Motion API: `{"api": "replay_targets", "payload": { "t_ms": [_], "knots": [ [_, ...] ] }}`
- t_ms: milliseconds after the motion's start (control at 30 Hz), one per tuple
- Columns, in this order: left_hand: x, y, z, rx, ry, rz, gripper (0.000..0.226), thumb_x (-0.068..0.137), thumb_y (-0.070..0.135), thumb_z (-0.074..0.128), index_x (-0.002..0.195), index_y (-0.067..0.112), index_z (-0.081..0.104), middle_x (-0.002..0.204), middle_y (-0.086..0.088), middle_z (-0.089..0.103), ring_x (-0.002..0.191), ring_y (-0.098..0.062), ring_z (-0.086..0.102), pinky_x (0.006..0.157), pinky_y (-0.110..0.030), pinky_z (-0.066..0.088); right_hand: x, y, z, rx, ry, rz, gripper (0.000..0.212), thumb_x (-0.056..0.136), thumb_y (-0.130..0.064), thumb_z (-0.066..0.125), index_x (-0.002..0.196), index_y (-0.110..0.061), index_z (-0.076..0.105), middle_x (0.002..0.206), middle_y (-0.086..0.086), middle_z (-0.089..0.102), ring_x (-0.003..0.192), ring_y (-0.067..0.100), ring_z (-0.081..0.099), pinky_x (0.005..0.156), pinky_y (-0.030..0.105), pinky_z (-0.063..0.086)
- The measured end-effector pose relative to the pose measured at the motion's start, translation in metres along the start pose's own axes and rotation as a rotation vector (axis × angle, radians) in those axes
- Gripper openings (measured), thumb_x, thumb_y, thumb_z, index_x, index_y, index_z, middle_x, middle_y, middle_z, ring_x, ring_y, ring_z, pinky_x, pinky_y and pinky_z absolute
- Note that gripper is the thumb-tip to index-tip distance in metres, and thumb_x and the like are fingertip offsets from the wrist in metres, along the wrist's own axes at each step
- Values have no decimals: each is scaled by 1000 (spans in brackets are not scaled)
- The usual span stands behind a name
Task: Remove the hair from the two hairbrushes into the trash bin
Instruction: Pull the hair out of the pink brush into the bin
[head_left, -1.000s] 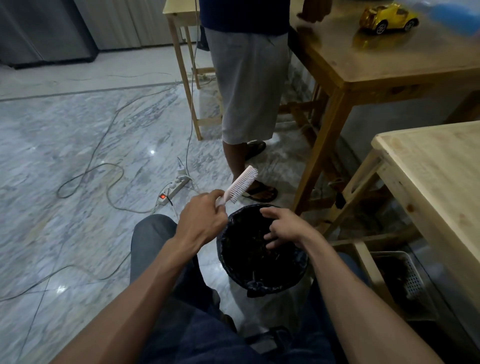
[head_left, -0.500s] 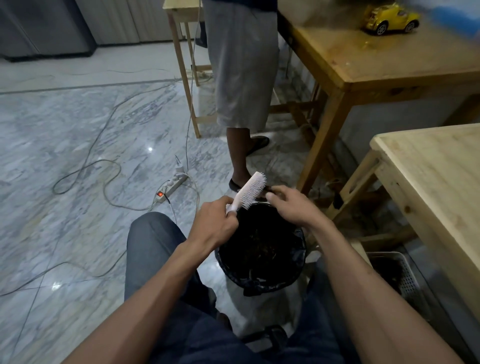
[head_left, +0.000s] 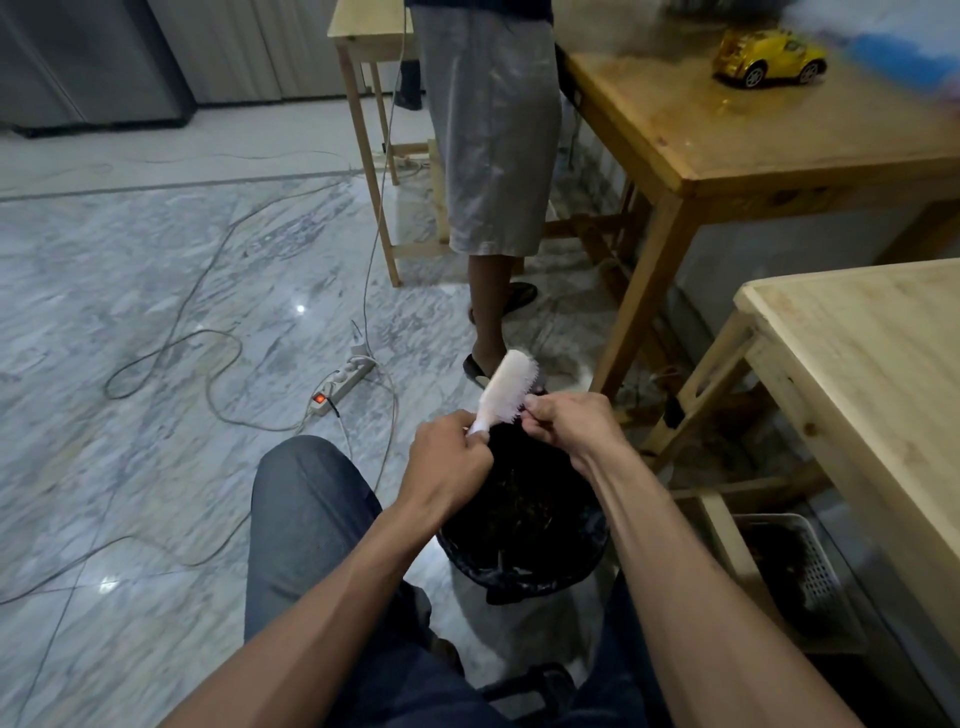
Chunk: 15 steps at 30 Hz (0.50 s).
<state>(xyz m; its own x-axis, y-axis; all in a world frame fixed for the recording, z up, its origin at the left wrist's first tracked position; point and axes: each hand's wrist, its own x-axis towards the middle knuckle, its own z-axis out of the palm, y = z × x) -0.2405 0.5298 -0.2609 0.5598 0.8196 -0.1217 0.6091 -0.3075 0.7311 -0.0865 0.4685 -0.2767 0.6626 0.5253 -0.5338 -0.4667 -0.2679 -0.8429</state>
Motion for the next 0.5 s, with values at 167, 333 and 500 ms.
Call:
{"api": "replay_targets", "payload": {
  "t_ms": [167, 333, 500],
  "knots": [
    [9, 1, -14, -272, 25, -167, 14, 96, 17, 51, 96, 14, 65, 77, -18, 72, 53, -27, 64, 53, -41, 57, -7, -4, -10, -11, -19, -11, 31, 99, 4, 59, 71, 12, 68, 66, 11, 60, 44, 7, 57, 50, 15, 54],
    [4, 5, -3, -346, -65, -115, 21, 92, 20, 46, 97, 15, 66, 69, -16, 68, 48, -23, 59, 45, -36, 49, -14, -7, 3, -259, -185, -38, 41, 96, -44, 68, 96, -5, 77, 85, 8, 78, 66, 11, 70, 64, 23, 58],
    [0, 2, -5, -328, -46, -127, 39, 77, 22, 41, 107, 19, 65, 76, -14, 69, 52, -21, 59, 47, -35, 48, -10, -8, -4, -310, -189, -77, 22, 94, -18, 75, 73, -10, 75, 65, 1, 70, 48, 3, 58, 50, 15, 50]
  ]
}}
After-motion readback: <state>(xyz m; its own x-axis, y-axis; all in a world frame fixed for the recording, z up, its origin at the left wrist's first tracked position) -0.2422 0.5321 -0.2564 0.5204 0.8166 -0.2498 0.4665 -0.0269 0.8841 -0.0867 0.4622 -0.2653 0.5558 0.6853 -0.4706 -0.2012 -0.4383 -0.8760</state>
